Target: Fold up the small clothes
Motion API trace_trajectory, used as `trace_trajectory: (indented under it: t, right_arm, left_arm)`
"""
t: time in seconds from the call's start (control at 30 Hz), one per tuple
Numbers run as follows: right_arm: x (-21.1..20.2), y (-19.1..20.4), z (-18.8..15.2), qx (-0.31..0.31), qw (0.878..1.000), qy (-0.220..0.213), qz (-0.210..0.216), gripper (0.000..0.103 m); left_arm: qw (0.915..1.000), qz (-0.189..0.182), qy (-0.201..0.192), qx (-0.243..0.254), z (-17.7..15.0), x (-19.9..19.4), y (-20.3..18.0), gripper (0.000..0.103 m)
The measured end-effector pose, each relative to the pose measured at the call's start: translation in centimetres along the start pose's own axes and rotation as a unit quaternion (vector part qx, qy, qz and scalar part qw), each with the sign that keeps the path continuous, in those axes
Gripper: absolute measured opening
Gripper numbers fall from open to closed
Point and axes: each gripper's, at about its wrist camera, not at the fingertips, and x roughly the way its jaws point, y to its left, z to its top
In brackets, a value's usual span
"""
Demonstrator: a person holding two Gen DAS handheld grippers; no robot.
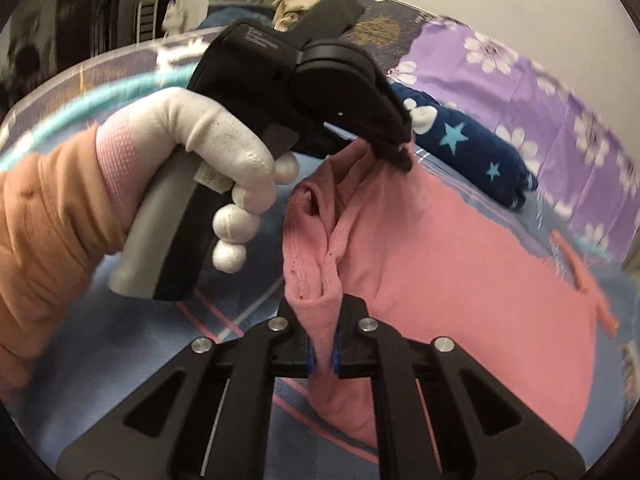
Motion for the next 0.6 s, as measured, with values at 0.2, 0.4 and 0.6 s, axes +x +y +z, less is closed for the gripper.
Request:
trace_trajectory:
  t: [0.2, 0.4, 0.6]
  right_arm:
    - [-2.8, -3.4, -0.2, 0.053, 0.998, -0.021, 0.012, 0.005]
    - [-4.3, -9.1, -2.0, 0.148, 0.987, -0.027, 0.056, 0.005]
    - [-6.5, -14.3, -4.3, 0.206, 0.973, -0.053, 0.095, 0.005]
  left_arm:
    - [0.9996, 0.025, 0.005, 0.014, 1.1, 0.1, -3.0, 0.014]
    - [0.9986, 0.042, 0.009, 0.031, 1.4, 1.1, -6.6, 0.013]
    - [0.9969, 0.051, 0.023, 0.055, 1.8, 3.4, -11.4, 0.013]
